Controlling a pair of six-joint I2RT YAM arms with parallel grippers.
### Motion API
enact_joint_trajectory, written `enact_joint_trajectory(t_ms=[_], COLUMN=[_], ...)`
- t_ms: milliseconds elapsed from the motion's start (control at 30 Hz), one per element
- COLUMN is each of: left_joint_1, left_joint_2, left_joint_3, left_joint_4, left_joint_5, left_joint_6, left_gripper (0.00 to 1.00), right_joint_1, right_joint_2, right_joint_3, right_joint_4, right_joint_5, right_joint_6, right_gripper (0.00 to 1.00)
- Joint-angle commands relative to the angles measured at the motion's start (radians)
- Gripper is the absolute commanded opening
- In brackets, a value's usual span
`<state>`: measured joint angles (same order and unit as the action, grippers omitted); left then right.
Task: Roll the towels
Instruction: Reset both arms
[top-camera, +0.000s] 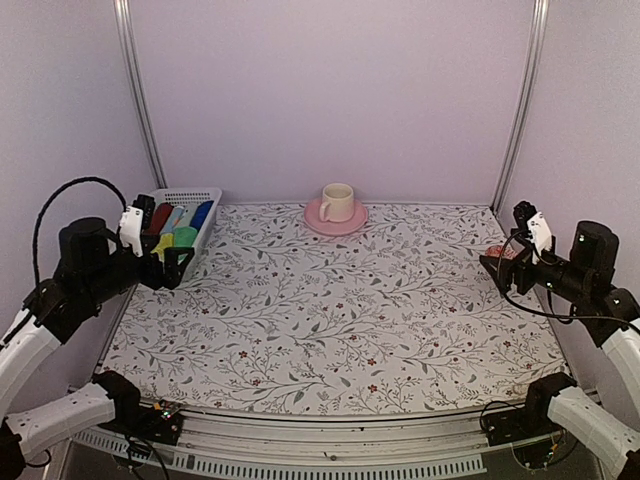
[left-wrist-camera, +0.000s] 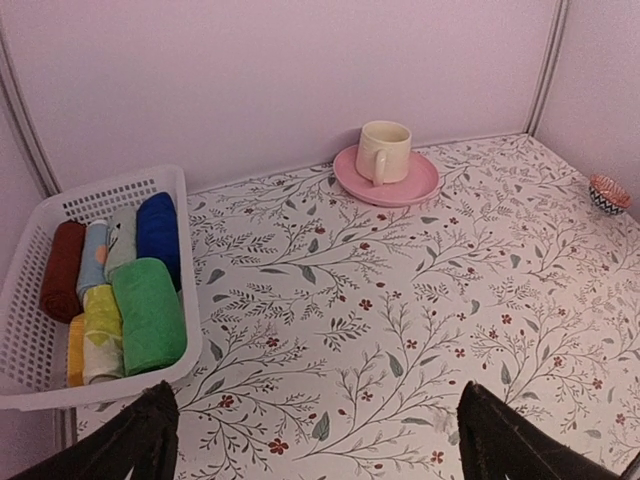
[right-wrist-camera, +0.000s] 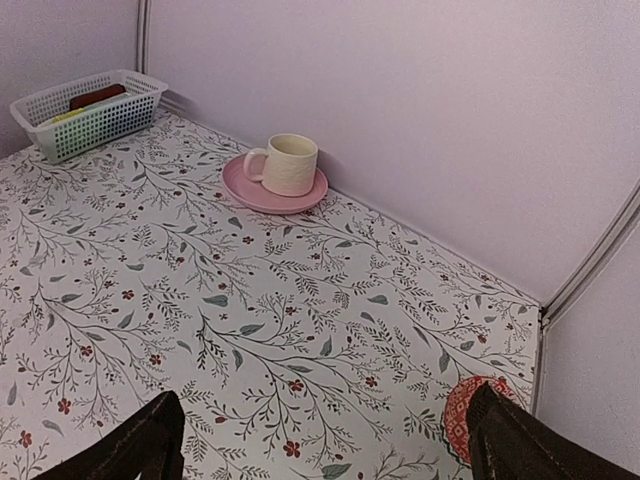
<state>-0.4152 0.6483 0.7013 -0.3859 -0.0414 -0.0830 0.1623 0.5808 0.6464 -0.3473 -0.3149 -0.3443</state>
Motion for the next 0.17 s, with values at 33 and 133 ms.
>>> enact_joint_trajectory(t_ms=[33, 133], left_joint_1=[-0.01, 0.009], left_joint_2=[-0.029, -0.023], left_joint_3=[-0.023, -0.025], left_joint_4=[0.029, 0.03], left_joint_5=[-0.006, 0.009], left_joint_6=[0.004, 0.009], left_gripper=[0.97, 0.97], right_joint_1=[-0.003, -0.003], right_joint_2=[-0.009, -0.012], right_joint_3=[-0.017, -0.013], right_joint_4=[0.022, 0.023], right_joint_5=[0.004, 0.0], right_joint_6=[-0.002, -0.007], right_gripper=[0.99, 0.99])
